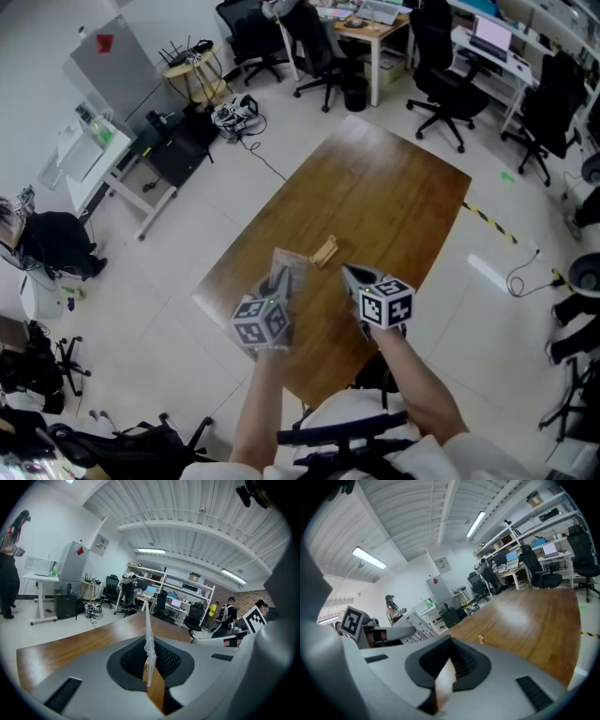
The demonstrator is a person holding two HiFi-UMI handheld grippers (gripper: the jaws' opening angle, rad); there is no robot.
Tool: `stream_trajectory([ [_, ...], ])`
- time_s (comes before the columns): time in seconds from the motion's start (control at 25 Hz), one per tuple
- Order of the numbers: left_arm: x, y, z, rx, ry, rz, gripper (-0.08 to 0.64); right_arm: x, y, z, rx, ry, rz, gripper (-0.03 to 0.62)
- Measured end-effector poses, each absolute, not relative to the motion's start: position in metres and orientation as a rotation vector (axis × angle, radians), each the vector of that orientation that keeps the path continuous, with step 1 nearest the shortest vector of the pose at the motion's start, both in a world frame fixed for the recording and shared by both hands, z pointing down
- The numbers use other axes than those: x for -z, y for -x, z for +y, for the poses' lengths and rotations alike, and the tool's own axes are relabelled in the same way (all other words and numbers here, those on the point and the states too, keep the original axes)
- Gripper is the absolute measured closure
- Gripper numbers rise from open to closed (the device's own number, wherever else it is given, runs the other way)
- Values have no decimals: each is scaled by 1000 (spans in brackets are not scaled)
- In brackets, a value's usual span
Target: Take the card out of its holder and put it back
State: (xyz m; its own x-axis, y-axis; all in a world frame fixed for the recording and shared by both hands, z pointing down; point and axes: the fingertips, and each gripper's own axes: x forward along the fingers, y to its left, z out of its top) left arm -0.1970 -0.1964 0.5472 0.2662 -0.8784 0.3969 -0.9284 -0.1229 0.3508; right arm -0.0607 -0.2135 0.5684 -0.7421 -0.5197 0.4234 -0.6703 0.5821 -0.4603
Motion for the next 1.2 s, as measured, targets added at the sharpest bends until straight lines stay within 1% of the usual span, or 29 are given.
stream_trajectory([
  [0.44,-555,189,-228,-148,-2079,-1507,546,-571,55,-220,-919,-982,-2561,592],
  [0.92,-563,168,-284,-395,-2260,-1324,546,-586,47,-232,-977,-1002,-2537,592],
  [1.2,-578,156,-300,-473,-2331,-1211,546,-595,46,-237,-997,-1010,-2527,592],
])
